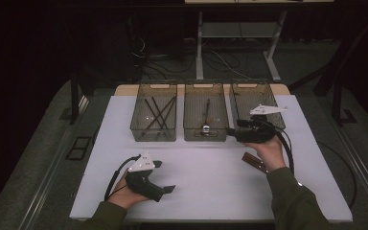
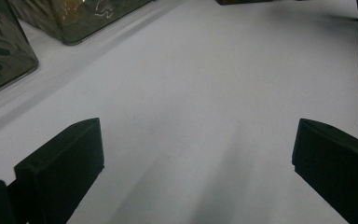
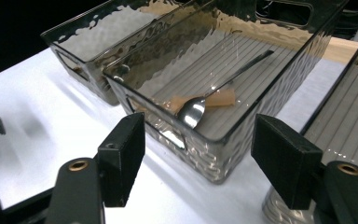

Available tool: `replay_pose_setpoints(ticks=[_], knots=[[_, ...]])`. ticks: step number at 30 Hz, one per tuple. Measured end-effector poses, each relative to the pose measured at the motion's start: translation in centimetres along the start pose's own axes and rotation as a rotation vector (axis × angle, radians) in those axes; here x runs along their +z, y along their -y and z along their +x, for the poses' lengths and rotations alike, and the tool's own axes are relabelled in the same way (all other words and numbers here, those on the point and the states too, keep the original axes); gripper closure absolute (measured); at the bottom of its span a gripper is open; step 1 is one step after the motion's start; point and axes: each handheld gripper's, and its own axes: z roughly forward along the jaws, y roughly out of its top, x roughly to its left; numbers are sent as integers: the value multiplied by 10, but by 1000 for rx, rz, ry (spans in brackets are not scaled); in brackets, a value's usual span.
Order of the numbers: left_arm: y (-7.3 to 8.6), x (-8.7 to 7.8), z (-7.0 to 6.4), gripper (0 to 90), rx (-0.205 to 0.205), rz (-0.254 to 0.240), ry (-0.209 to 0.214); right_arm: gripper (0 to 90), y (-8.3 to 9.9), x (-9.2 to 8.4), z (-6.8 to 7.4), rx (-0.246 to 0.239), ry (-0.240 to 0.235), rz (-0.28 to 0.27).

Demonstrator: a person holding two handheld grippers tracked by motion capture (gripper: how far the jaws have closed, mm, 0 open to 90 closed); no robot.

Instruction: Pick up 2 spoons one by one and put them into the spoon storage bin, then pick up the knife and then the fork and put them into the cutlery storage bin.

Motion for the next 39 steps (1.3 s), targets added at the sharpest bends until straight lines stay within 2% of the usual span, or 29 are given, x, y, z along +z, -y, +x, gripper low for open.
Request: replay_pose_setpoints(ticks=[20,39], knots=[[0,0,-2,11,1,-4,-1,334,22,-30,1,-53,-43,27],[0,-4,0,8,7,-10,-1,327,46,-69,-5,-95,-50,79]])
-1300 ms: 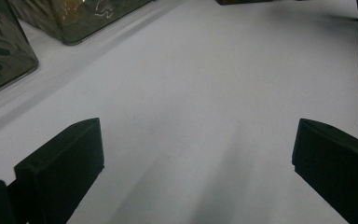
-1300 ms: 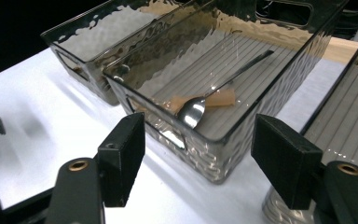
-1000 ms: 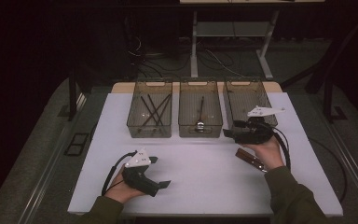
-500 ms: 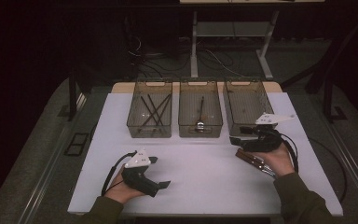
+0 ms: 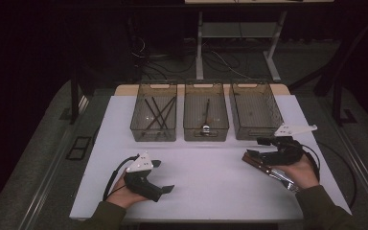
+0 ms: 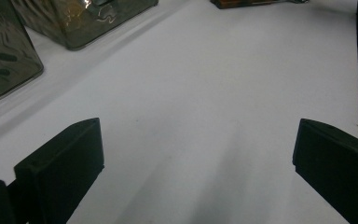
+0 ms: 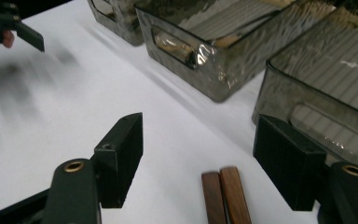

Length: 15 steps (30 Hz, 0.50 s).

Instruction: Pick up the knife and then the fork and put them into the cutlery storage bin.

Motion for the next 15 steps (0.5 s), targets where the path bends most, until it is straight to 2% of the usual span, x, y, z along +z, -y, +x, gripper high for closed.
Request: replay_pose_setpoints(ticks=[6,15], knots=[[0,1,-1,8,1,0,1,327,8,-10,-2,1,-3,22],[0,0,-2,8,0,-1,3,330,19,-22,-9,-9,21,66]])
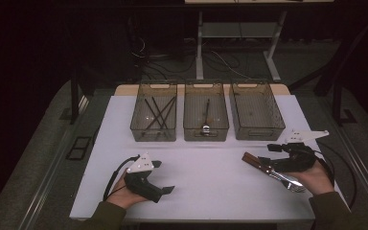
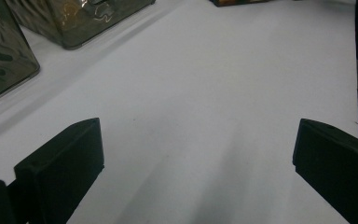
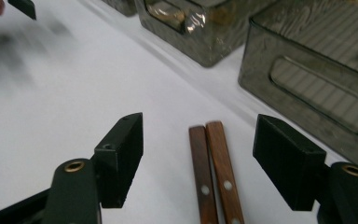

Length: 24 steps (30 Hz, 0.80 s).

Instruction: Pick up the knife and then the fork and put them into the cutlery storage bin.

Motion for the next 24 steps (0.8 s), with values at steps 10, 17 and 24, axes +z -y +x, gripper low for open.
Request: replay_pose_setpoints(ticks=[10,17,24], knots=[[0,1,1,9,10,12,2,410,9,-4,-17,16,33,90],[0,1,0,10,9,16,6,484,11,0,-22,1,48,152],[0,2,0,11,7,16,6,545,12,4,-24,0,52,207]])
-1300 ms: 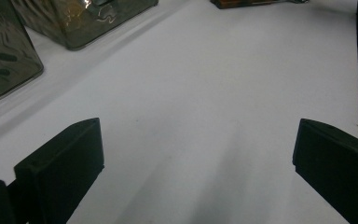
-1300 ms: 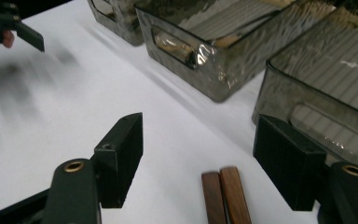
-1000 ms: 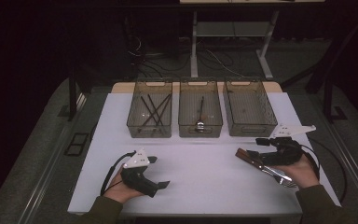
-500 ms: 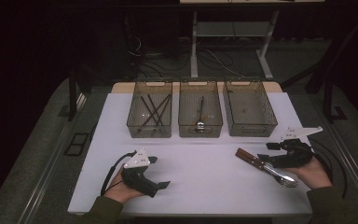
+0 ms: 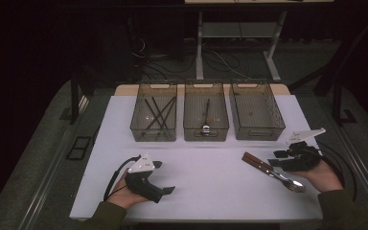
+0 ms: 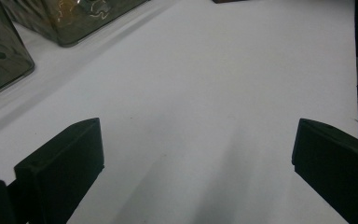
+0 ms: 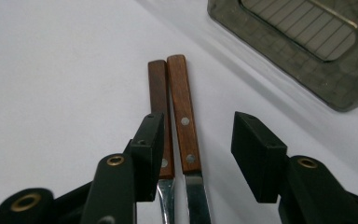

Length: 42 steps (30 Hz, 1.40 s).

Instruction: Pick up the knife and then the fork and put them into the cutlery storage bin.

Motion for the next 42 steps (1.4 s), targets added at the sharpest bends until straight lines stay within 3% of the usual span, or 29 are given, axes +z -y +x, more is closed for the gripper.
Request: replay_pose_setpoints(ticks=[10,31,42], knots=[[0,1,0,13,-2,-3,0,670,-3,16,1,-90,5,126],[1,2,-1,16,-3,10,4,743,-4,30,0,-132,-15,217],[0,3,-1,16,3,13,7,742,-30,46,1,-190,-20,445]])
